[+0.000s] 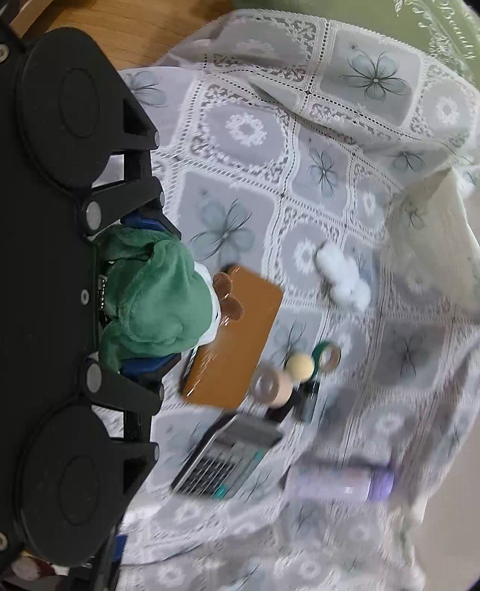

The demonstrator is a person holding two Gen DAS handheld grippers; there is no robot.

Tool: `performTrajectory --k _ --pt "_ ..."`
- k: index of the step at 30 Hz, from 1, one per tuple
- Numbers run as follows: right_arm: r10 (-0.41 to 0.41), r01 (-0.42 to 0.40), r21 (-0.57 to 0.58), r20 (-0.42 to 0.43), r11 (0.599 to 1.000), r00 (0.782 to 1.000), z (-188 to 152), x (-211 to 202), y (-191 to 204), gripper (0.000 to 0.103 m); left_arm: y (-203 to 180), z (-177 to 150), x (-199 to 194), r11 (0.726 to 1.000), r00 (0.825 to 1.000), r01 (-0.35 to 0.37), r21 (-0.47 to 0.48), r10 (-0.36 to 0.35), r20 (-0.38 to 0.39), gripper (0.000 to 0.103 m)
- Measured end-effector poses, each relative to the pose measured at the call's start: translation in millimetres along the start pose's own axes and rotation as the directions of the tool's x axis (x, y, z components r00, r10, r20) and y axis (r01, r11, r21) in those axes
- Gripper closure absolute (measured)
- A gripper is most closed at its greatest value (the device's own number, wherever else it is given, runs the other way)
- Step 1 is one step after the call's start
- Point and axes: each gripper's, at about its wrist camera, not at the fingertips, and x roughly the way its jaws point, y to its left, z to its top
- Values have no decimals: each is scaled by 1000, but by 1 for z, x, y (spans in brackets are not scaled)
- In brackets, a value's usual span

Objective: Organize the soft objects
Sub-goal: 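Carry the green plush into the basket and open the left tool while the right tool carries the packet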

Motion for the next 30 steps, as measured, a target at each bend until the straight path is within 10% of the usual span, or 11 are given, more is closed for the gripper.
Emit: performTrajectory --k 30 --pt "145 -160 87 154 983 977 -136 -150 -8 41 -42 -130 -71 998 997 63 11 -62 -55 44"
